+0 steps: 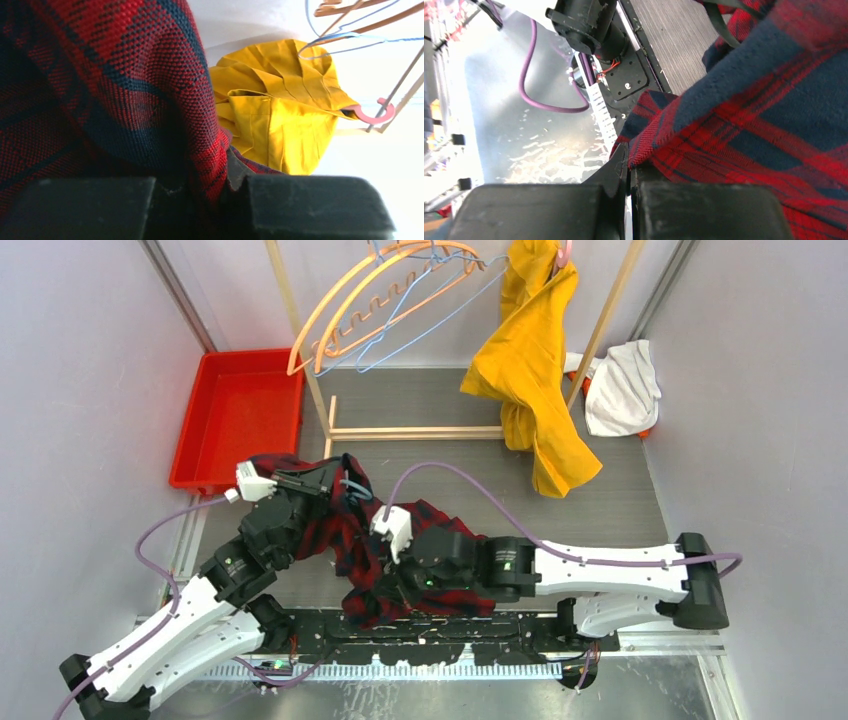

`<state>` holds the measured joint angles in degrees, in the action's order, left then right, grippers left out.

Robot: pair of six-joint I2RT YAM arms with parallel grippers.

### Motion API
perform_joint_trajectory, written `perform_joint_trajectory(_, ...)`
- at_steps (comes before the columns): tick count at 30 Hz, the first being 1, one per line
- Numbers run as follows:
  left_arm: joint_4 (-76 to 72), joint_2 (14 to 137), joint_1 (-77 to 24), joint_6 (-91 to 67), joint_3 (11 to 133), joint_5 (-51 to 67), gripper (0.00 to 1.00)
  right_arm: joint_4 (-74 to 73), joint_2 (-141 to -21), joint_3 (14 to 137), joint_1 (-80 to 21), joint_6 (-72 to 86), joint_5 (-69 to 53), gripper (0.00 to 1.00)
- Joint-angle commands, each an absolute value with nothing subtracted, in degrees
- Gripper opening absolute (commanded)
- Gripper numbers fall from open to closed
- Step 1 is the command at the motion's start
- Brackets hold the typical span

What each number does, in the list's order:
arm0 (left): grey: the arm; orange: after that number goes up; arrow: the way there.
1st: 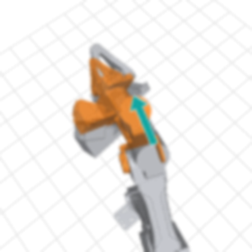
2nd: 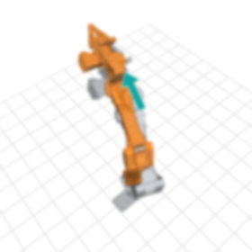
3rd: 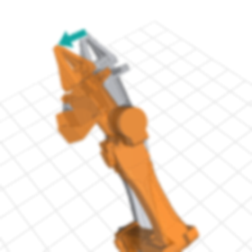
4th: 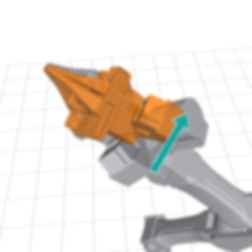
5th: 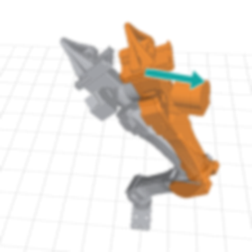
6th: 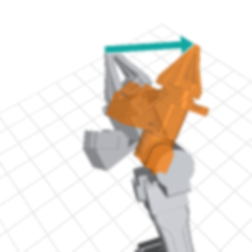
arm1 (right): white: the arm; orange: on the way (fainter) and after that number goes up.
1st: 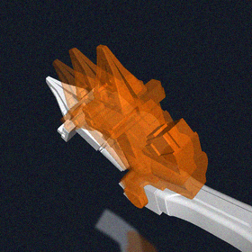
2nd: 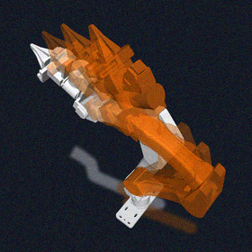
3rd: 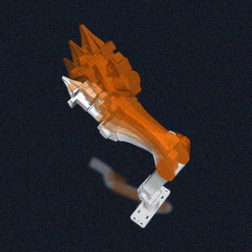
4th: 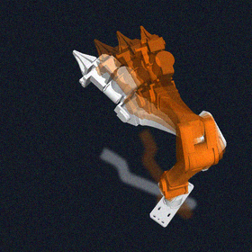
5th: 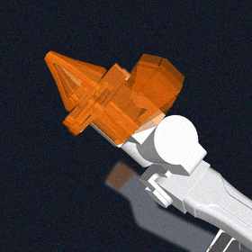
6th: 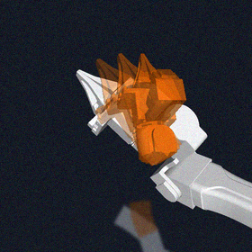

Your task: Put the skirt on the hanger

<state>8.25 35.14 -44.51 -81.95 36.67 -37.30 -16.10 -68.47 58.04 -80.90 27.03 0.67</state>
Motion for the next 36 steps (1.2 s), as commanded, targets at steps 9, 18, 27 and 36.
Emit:
perform_joint_trajectory(9, 8.49, 28.10, -43.94, -99.79, 29.77, -35.43, 0.00, 5.16, -71.20, 48.97, -84.99, 12.34, 7.78, 0.01)
perform_joint_trajectory(18, 3.71, 26.20, -43.94, -103.80, 29.11, -30.51, 0.00, 18.04, -78.53, 45.85, -82.92, 7.87, 0.84, 0.01)
perform_joint_trajectory(27, -0.76, 25.63, -43.87, -106.90, 28.68, -27.22, 0.00, 14.52, -83.80, 50.64, -76.27, 6.75, -6.76, 0.51)
perform_joint_trajectory(36, -2.11, 25.30, -43.94, -107.65, 27.99, -26.50, 0.00, -1.98, -74.74, 56.32, -76.98, 2.92, -10.46, 0.68)
